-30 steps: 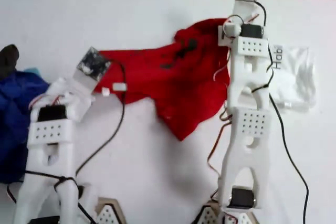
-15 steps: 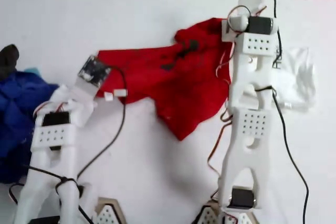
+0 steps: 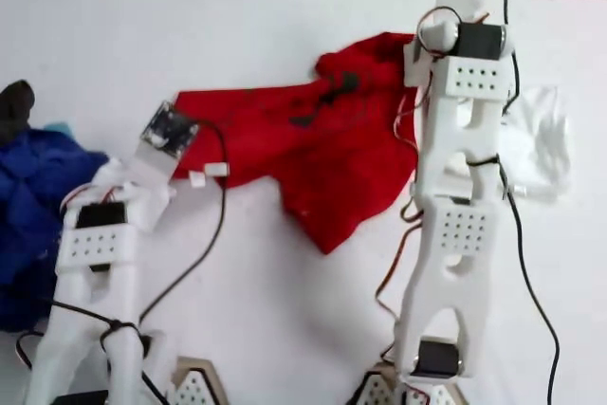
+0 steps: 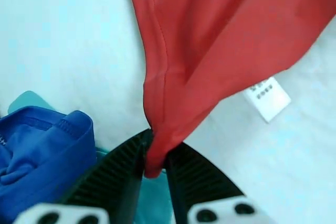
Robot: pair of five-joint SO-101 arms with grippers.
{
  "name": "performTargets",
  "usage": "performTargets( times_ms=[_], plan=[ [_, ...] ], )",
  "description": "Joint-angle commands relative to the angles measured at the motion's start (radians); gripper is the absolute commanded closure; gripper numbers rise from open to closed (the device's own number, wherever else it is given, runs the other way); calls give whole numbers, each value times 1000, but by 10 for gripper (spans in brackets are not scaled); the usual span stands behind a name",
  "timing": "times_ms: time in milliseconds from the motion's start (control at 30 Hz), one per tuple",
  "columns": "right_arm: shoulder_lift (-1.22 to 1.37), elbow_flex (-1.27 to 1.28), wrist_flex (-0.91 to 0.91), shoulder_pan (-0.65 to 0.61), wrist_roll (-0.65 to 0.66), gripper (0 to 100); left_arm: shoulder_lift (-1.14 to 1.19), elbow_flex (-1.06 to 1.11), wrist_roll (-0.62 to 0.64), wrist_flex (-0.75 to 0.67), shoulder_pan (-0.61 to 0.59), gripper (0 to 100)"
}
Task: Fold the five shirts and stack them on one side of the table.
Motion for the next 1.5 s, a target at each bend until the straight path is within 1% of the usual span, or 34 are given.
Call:
performTargets(
  times_ms=[0,100,233,367,433,600,800,900,1067,1467],
  plan=[
    [-153,-2,24,-44,2,786,-25,-44,14,17,-9,974],
    [-294,143,24,-111,2,786,-25,-47,14,21,-6,974],
    [-521,463,22,-219,2,786,-25,-45,20,32,-11,974],
    [-677,787,18,-302,2,786,-25,-58,112,74,-11,974],
    [-725,937,18,-343,8,787,-25,-64,135,78,-11,974],
    [-800,1252,15,-433,152,787,-25,-68,133,72,-11,974],
    [-839,1428,-61,-483,161,787,-25,-68,137,71,-5,974],
    [-863,1510,-102,-541,163,787,-25,-68,138,71,-8,974],
    [-946,1686,-252,-644,244,787,-25,-61,133,77,-11,974],
    [-977,1984,-572,-650,256,787,-25,-61,138,78,-12,974]
  ],
)
